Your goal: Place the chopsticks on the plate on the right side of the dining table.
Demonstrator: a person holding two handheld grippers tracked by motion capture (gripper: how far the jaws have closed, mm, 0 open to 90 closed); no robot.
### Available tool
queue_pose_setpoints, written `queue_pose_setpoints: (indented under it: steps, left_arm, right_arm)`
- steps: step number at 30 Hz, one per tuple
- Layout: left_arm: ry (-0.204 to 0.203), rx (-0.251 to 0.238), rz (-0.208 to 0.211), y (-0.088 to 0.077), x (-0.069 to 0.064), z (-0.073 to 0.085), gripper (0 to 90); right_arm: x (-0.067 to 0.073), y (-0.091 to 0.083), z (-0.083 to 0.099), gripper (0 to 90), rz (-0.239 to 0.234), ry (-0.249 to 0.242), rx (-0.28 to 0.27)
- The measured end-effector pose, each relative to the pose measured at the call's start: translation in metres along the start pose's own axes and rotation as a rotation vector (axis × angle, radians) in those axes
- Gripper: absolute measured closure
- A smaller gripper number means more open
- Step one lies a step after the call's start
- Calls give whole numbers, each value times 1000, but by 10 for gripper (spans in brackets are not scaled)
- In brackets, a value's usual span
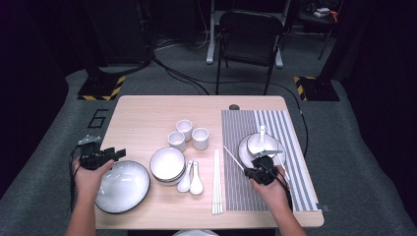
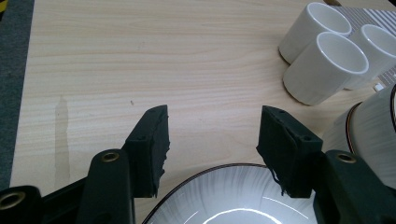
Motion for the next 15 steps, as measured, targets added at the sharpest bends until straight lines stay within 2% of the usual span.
queue_pose_setpoints:
  steps: [6, 14, 15]
  left_arm:
    - [-1, -5, 1, 0, 0, 0, 434]
    - [-1, -3, -2, 0, 0, 0, 434]
    - [0, -2, -2, 0, 0, 0, 434]
  right_arm:
    - [-1, -2, -5, 855, 0, -3, 12]
    - [-1, -8, -12, 855, -8, -6, -4]
    - [-1, -9, -13, 855, -7, -18, -2]
Point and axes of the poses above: each handheld gripper's, and its own axes: y roughly forward along the jaws, z roughly out of its underside, x roughly to its left, the point moved 4 cm from there along y, roughly forward along the jaws, and after that the axes turned 5 degrees about y, right-handed, at the moved point
